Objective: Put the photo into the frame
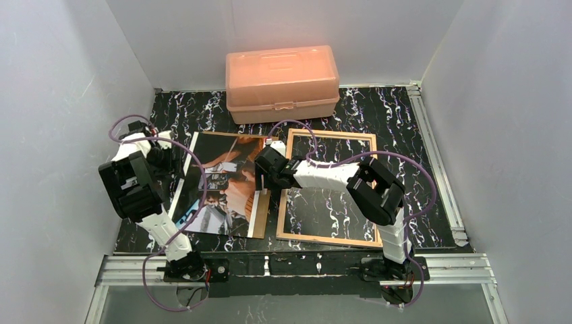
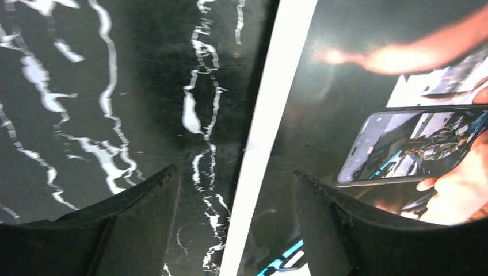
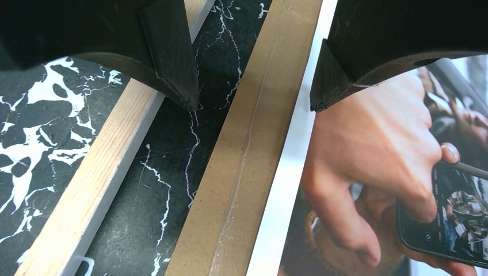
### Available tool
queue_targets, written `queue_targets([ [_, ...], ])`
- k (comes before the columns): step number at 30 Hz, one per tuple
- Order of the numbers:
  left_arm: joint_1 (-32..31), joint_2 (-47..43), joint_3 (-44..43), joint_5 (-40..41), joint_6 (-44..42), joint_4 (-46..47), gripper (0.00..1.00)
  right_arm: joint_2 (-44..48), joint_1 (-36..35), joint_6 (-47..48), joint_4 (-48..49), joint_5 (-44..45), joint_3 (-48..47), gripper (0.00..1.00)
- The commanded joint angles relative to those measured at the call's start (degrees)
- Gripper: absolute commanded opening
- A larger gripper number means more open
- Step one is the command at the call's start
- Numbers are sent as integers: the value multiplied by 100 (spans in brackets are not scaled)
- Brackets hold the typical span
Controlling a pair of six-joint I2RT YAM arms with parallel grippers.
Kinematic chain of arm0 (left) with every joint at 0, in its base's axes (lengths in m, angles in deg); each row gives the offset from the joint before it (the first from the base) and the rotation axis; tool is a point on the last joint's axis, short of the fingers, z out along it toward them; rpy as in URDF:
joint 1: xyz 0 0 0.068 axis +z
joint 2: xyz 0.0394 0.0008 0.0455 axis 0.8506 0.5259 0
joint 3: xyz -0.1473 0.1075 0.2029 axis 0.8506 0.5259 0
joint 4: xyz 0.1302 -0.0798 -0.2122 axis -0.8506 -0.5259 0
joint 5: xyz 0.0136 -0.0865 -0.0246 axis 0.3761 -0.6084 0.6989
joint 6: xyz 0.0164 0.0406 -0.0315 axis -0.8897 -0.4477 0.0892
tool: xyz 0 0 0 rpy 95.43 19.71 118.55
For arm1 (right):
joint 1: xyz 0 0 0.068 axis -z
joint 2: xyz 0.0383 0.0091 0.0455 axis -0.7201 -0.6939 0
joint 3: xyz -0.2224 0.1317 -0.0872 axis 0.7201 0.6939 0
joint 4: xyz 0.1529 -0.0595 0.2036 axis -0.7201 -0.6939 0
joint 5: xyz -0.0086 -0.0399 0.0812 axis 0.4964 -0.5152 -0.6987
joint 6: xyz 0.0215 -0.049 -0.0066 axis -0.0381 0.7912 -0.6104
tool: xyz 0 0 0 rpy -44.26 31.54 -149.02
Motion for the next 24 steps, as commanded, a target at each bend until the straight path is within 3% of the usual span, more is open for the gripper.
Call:
queue_targets([
  [1,-285,33,274,136,70,160,64,50,12,-385,-54,-323,-57,79],
  [5,-439,290,327,186,200,208,47,93,8,-782,186,-537,111,79],
  [24,-691,353,551,-226,112,-125,21,238,19,-1443,577,-597,635,79],
])
